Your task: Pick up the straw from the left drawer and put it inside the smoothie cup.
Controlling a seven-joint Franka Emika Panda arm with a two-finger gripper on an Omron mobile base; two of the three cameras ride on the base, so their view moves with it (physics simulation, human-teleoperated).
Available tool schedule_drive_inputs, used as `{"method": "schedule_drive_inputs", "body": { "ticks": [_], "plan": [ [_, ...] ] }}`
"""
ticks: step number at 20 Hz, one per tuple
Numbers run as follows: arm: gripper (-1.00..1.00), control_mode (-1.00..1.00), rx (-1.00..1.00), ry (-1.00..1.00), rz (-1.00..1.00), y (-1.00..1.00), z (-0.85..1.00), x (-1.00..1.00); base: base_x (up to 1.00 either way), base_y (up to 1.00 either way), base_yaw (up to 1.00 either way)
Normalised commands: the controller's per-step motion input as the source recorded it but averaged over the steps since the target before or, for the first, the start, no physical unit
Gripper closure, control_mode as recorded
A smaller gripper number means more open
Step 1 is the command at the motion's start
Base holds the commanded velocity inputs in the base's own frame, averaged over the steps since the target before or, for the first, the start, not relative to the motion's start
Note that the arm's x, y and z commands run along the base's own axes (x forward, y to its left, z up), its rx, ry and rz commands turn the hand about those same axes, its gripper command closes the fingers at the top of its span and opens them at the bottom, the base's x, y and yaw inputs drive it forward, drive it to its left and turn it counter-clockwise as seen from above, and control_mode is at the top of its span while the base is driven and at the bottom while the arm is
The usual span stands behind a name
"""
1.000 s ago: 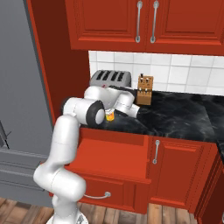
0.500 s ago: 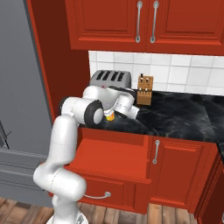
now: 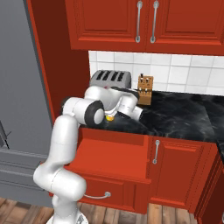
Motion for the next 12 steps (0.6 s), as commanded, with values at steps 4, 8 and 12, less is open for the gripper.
{"method": "schedule_drive_inputs", "body": {
  "ticks": [4, 8, 12],
  "plan": [
    [1.00, -1.00, 0.00, 0.00, 0.00, -0.03, -0.08, 0.00, 0.00, 0.00, 0.00],
    [-1.00, -1.00, 0.00, 0.00, 0.00, 0.00, -0.10, 0.00, 0.00, 0.00, 0.00],
    [-1.00, -1.00, 0.00, -0.01, 0.00, 0.00, -0.08, 0.00, 0.00, 0.00, 0.00]
  ]
}}
